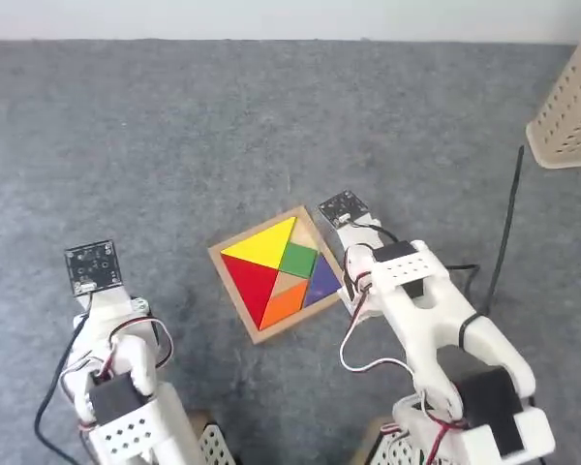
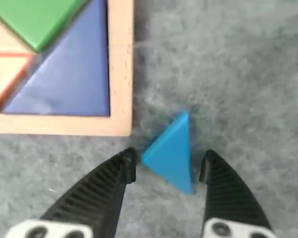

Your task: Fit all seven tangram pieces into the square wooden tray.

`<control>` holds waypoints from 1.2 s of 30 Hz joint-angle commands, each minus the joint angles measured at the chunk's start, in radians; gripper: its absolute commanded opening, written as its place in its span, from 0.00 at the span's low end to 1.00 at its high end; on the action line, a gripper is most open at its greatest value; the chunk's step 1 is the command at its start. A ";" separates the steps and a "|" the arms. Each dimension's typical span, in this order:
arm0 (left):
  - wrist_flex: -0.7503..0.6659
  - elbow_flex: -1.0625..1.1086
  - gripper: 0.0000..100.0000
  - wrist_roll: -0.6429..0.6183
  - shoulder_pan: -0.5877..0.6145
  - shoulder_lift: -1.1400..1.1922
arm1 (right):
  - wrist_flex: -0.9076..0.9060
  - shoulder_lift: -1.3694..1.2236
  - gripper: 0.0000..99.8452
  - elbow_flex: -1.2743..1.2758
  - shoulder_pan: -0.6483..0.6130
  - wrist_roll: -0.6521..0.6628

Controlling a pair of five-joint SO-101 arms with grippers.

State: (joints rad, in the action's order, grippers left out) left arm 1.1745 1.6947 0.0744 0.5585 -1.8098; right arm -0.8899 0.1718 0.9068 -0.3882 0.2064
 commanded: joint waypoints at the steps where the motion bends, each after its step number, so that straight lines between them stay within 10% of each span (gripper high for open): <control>1: 0.006 -0.008 0.01 -0.014 -0.003 -0.008 | 0.027 -0.007 0.19 -0.028 -0.005 -0.014; 27: 0.006 -0.008 0.01 -0.014 -0.003 -0.008 | -0.159 0.351 0.06 -0.083 -0.012 -0.008; 36: 0.006 -0.008 0.01 -0.014 -0.003 -0.008 | -0.274 0.001 0.06 -0.546 -0.107 -0.017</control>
State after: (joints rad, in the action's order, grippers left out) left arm 1.1745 1.6947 0.0744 0.5585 -1.8098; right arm -1.1431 0.3084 0.5478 -0.4434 0.2033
